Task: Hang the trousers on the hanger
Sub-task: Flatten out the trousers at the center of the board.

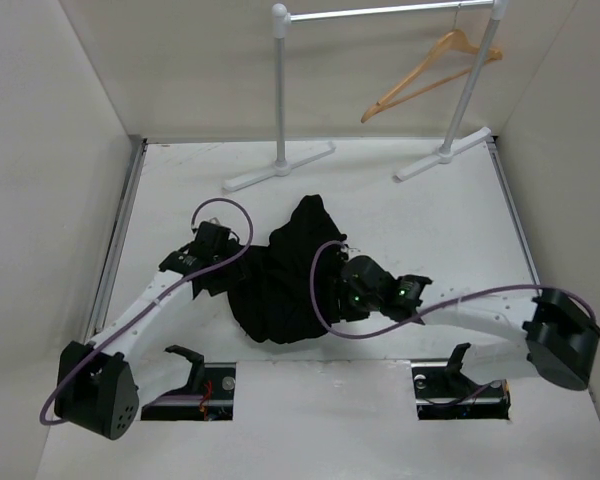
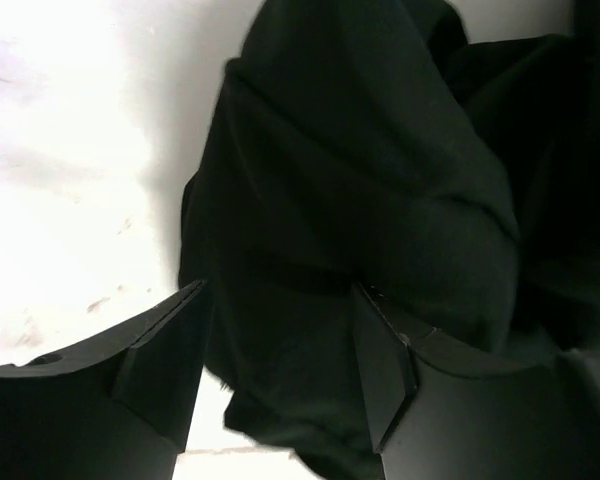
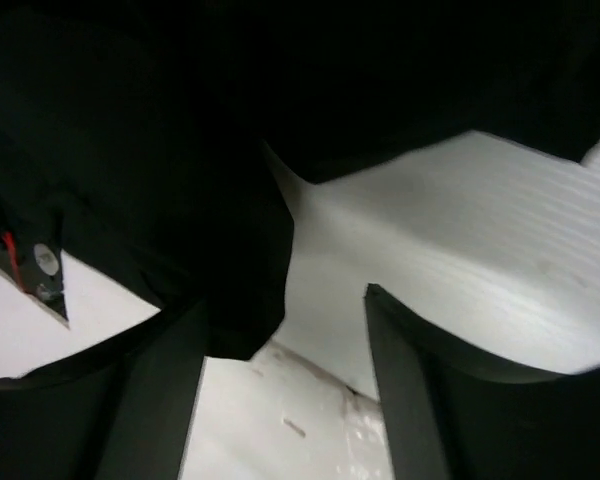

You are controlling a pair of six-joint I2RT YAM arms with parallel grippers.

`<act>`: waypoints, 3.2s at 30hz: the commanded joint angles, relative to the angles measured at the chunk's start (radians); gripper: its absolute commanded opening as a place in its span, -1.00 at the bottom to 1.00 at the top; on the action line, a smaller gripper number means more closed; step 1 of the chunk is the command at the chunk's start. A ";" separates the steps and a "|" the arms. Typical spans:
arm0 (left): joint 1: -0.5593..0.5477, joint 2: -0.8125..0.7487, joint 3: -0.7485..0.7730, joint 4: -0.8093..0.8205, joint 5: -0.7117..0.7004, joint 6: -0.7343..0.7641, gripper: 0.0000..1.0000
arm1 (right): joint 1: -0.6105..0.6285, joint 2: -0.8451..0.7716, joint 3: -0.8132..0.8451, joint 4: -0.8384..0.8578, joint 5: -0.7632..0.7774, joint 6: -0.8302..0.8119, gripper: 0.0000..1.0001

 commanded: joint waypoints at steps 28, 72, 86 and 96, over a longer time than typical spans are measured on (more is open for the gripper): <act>0.155 -0.081 0.637 -0.195 -0.101 0.018 -0.59 | 0.326 0.216 0.801 -0.346 0.191 -0.021 -0.40; -0.059 -0.169 0.173 0.062 0.251 -0.257 -0.98 | -0.105 0.059 0.763 -0.467 0.175 -0.052 -0.88; 0.344 -0.045 1.218 -0.164 0.197 -0.160 -0.93 | -0.328 0.141 1.502 -0.535 -0.028 -0.206 -0.88; 0.267 -0.285 0.680 -0.210 0.206 -0.230 -0.92 | -0.823 0.029 0.921 -0.231 -0.385 -0.080 -0.83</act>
